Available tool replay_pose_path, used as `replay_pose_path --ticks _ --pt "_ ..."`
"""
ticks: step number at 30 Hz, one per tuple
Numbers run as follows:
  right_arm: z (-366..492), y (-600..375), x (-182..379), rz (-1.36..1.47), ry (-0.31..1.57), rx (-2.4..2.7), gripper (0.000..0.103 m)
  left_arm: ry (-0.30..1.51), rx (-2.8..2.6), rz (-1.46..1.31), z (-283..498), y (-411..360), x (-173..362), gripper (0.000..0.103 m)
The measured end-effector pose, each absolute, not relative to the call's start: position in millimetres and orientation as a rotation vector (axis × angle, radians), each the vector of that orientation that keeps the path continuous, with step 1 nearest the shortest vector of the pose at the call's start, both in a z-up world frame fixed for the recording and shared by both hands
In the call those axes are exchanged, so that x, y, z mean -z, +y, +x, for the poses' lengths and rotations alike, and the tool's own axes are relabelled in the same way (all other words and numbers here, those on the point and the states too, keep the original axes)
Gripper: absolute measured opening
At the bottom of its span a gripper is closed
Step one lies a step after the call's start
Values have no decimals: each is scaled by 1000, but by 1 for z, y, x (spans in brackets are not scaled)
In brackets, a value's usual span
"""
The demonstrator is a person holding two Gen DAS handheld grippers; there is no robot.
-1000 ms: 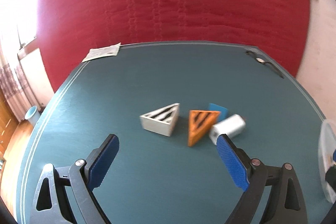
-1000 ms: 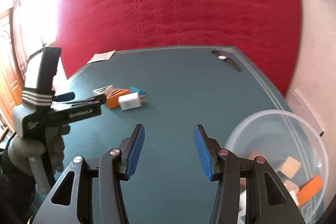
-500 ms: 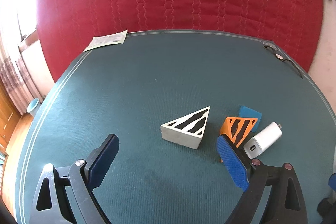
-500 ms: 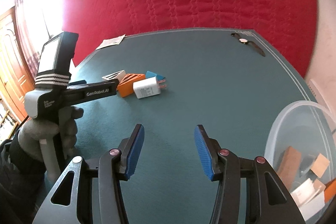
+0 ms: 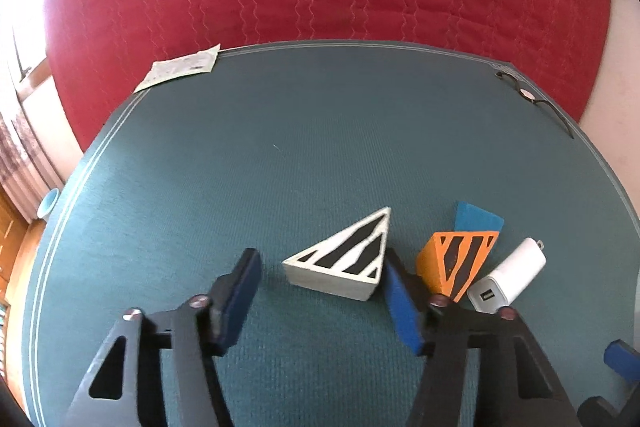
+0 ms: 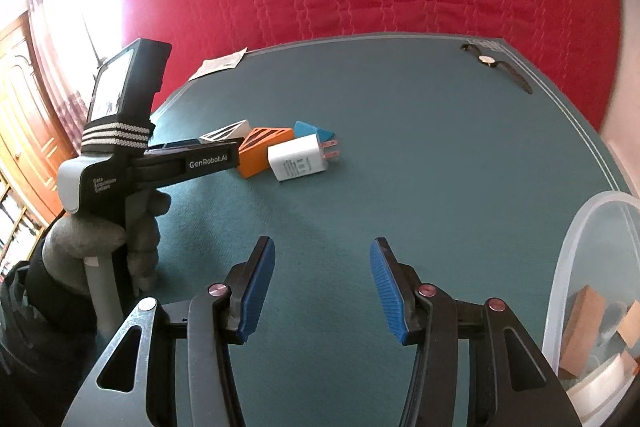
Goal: Organize rigid objects
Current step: 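Grasp the white black-striped triangle with the left gripper, then grasp the white USB charger with the right gripper while the left holds the triangle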
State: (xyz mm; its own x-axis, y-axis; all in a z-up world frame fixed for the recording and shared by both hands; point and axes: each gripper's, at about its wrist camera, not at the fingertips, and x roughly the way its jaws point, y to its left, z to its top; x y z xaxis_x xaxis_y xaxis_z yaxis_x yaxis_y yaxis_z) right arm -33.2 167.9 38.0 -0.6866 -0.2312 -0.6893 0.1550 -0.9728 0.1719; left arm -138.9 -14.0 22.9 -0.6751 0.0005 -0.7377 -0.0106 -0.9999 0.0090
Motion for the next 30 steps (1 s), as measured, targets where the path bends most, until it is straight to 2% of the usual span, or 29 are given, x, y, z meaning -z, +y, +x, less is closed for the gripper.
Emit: replay_pose_path --ticks 2,21,24,30 --pt "-37 166 -38 1133 -145 2699 51 9 -2856 -1270 -139 -15 -22 45" --pt "-97 139 -30 1204 -106 2680 51 -80 -2920 -1129 -119 -31 -43 45" --pt "-111 135 -26 1213 -108 2682 58 -89 -2929 -1117 -117 -34 -44 45" --pt "-124 127 -26 1206 -115 2681 59 -118 -2931 -1118 -117 -38 -44 45"
